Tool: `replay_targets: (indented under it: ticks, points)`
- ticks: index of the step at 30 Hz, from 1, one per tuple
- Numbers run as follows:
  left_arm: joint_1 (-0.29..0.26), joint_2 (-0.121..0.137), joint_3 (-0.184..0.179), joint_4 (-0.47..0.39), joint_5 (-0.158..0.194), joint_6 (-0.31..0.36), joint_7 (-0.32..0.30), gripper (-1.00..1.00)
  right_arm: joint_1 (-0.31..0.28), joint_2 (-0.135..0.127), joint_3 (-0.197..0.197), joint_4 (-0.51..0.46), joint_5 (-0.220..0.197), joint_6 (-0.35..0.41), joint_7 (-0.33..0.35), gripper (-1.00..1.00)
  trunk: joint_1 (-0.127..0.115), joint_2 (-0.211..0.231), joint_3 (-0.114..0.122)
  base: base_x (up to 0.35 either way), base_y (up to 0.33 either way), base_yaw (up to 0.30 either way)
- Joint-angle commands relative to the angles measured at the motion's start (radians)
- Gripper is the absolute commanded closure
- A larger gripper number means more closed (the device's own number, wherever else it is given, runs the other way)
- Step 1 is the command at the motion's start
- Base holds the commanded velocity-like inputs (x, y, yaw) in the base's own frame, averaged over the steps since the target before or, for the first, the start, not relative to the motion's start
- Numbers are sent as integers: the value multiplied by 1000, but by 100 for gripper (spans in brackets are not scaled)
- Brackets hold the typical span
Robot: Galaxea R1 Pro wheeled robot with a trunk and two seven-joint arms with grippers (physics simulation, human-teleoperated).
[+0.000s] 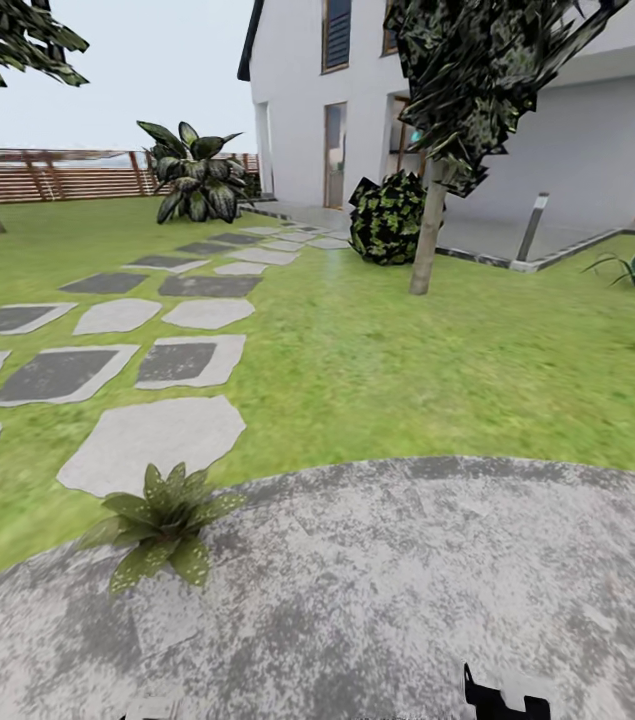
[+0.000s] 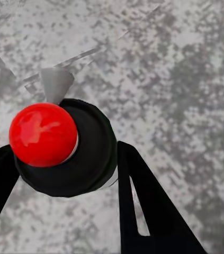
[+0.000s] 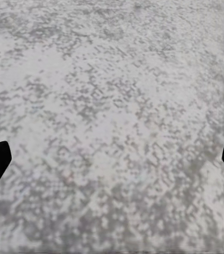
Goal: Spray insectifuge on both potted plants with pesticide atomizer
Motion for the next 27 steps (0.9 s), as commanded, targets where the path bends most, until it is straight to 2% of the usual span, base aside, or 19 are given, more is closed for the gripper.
replay_targets:
  ticks: [1, 10, 13, 19, 27]
  points:
    - [0, 0, 9, 1, -10, -3, -3, 100, -1, 0, 8, 1, -8, -3, -2, -100, 0, 0, -1, 0, 0, -300]
    - [0, 0, 10, 1, -9, -2, -3, 100, -1, 1, 8, 1, -8, -3, -2, -100, 0, 0, -1, 0, 0, -300]
    - [0, 0, 10, 1, -9, -3, -3, 100, -1, 2, 8, 1, -8, -3, -2, -100, -12, 21, 9, 0, 0, -300]
    - [0, 1, 10, 1, -6, -4, -3, 100, -1, 2, 8, 1, -8, -3, -2, -100, -12, 21, 9, -1, 1, -300]
    - [0, 0, 11, 1, -7, -4, -3, 100, -1, 2, 8, 1, -8, -3, -2, -100, -12, 21, 9, -184, 176, -300]
